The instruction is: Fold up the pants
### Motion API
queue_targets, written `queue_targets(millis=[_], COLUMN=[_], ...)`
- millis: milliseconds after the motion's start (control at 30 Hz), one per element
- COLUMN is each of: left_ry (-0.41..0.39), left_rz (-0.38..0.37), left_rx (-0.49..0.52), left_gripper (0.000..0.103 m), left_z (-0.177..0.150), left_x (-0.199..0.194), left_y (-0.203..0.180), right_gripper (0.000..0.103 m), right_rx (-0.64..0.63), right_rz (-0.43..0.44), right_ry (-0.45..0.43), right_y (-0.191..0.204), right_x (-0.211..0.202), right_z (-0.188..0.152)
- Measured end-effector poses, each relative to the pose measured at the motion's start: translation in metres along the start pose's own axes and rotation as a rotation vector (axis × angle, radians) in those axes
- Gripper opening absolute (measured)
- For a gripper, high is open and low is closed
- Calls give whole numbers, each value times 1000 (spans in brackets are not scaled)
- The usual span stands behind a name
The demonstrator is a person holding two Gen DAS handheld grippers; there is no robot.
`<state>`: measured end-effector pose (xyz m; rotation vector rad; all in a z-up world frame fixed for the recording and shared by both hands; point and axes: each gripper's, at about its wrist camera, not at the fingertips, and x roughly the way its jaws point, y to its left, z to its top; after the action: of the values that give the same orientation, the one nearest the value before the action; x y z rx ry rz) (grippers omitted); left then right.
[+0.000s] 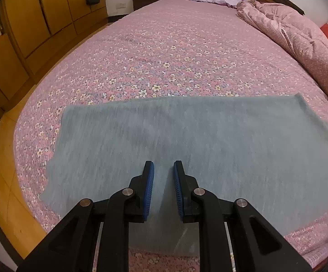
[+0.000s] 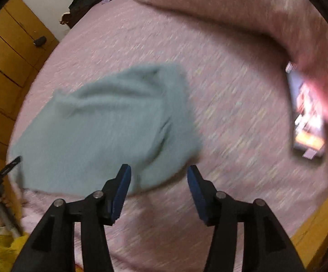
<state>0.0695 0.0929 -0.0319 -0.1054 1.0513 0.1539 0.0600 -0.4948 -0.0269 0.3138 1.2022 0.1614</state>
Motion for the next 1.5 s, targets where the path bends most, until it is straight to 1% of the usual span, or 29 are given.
queue_targets(millis=[33,100,167,200,267,367,433,500,600,633,700,767,833,867,900,967,1000,1033,1067,1133,1233,1300,1500], left_ry=[0,-2,-2,-1,-2,0,6,10,13,16,16,14,12,13,13,10,8,5,2,1,-3,-5,-5], left_rz=[-2,-3,-4,-5,-6,1,5,7,13,16,26,33,36,36,35,27,24,19,17,18,18,20,23], left_rx=[0,3,6,6,5,1,-5,-7,-5,-3,-1,1,6,8,8,2,-1,-7,-10,-18,-32,-40,-56], left_gripper=[11,11,11,11,11,11,11,11,12,13,21,22,23,23,23,23,23,23,23,23,23,23,23], left_z=[-2,-4,-6,-8,-10,-12,-14,-14,-14,-14,-16,-17,-18,-18,-19,-20,-19,-20,-20,-21,-21,-22,-23], left_x=[-1,-2,-3,-5,-7,-8,-8,-8,-8,-8,-8,-8,-9,-9,-10,-13,-14,-15,-17,-18,-21,-23,-24], left_y=[0,0,0,0,2,5,7,8,9,9,9,8,7,7,6,8,9,10,12,15,19,22,28], right_gripper=[54,54,54,54,54,54,54,55,56,57,58,65,67,67,64,46,40,25,16,12,11,11,11], right_rx=[19,22,4,6,27,65,98,136,137,139,146,147,142,134,125,107,99,93,90,60,-50,-106,-241], right_rz=[46,75,49,35,31,-25,-13,7,21,24,31,52,67,59,47,-16,-27,-26,-27,-51,-116,-141,-193], right_ry=[25,50,38,12,-83,-217,-260,-263,-288,-287,-285,-284,-286,-283,-275,-262,-260,-263,-269,-290,-356,-382,-424], right_y=[3,10,18,20,22,21,18,14,14,14,14,11,11,13,17,25,26,27,29,37,65,80,119], right_x=[6,18,29,31,29,25,30,39,43,44,43,45,45,44,45,45,44,42,39,32,16,8,-8], right_z=[-8,-15,-20,-20,-18,-13,-8,-4,1,2,3,3,1,1,3,7,8,9,10,10,7,4,4])
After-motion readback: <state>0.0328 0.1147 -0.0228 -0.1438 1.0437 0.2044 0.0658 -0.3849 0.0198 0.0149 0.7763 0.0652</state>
